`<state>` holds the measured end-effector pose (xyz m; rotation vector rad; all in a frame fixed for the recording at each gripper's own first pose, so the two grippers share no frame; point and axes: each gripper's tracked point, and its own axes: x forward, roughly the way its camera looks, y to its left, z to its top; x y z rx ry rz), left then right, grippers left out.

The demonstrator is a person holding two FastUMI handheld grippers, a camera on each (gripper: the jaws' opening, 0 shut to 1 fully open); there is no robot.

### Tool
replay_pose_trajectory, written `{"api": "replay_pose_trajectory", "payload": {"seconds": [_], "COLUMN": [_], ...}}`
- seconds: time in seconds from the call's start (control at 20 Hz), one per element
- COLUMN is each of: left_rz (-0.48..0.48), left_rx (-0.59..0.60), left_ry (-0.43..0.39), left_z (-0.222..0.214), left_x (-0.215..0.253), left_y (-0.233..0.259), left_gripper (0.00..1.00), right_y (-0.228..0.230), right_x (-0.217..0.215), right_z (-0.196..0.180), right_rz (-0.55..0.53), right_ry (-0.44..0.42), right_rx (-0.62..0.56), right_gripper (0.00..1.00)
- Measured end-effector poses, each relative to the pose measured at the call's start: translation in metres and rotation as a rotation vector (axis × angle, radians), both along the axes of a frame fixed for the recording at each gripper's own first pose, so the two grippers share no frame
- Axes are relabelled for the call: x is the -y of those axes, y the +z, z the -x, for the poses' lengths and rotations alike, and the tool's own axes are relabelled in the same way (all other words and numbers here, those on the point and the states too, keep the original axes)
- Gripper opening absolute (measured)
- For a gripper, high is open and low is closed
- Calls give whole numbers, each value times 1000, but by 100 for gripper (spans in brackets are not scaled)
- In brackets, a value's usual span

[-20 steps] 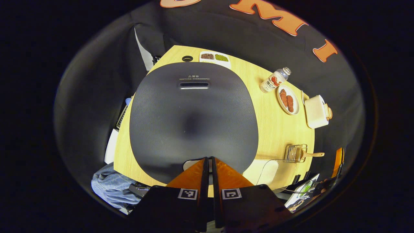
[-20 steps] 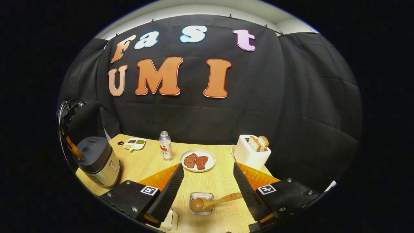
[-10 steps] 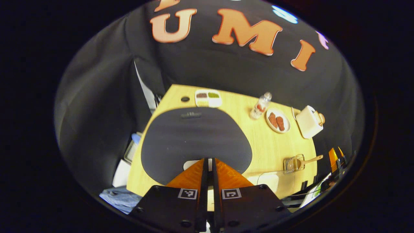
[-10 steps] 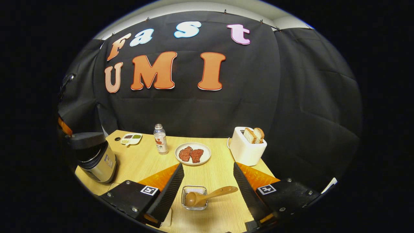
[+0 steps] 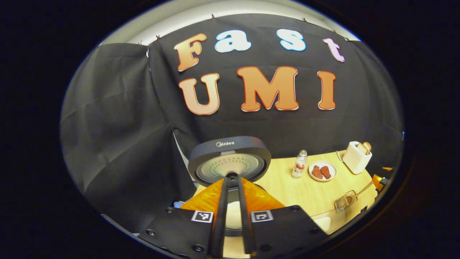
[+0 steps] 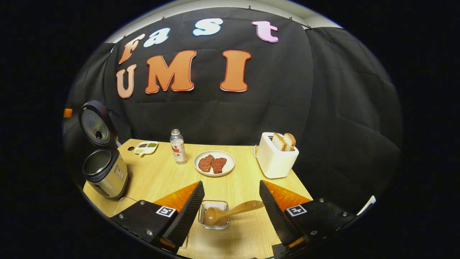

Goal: Close the left gripper, press the button to open the rice cooker; take a wooden spoon from the chopstick holder with the right hand, scoop a spoonful of rice and pour it into the rice cooker, then put the wooden spoon back into the chopstick holder.

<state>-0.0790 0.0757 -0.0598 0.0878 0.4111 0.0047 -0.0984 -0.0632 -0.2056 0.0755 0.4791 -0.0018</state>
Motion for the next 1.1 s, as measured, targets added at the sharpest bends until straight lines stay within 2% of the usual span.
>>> {"api": "replay_pose_trajectory", "payload": {"seconds": [0.05, 0.1, 0.2, 0.35, 0.45, 0.5, 0.6, 0.65, 0.8, 0.85, 0.9, 1.05, 1.1], "left_rz": [5, 21, 45, 38, 1, -17, -38, -45, -48, -51, -51, -63, -64], "left_rx": [29, 54, 103, 155, 193, 215, 246, 250, 248, 249, 245, 235, 233], "left_ry": [15, 27, 42, 41, 46, 47, 46, 51, 68, 79, 84, 111, 113], "left_z": [5, 7, 12, 22, 29, 32, 36, 39, 47, 49, 51, 58, 59], "left_x": [-1, -2, -2, 0, 0, 0, 4, 3, 0, -2, -3, -6, -6], "left_y": [8, 15, 29, 39, 49, 55, 67, 68, 74, 75, 76, 75, 76], "left_gripper": [21, 32, 37, 64, 82, 77, 88, 82, 84, 77, 92, 83, 80], "right_y": [-3, -6, -12, -26, -40, -46, -61, -69, -92, -99, -105, -119, -125], "right_x": [2, 5, 13, 22, 27, 29, 35, 38, 34, 30, 28, 11, 5], "right_z": [0, 0, 0, -1, -3, -3, -5, -7, -13, -15, -16, -21, -19], "right_rz": [0, 2, 3, -5, -12, -18, -53, -74, -162, -189, -217, -320, -353], "right_ry": [-3, -11, -29, -52, -61, -67, -89, -101, -110, -111, -110, -112, -111], "right_rx": [-8, -15, -23, -49, -72, -82, -112, -125, -165, -173, -179, -192, -210], "right_gripper": [96, 96, 96, 95, 95, 95, 96, 96, 96, 95, 95, 94, 90]}}
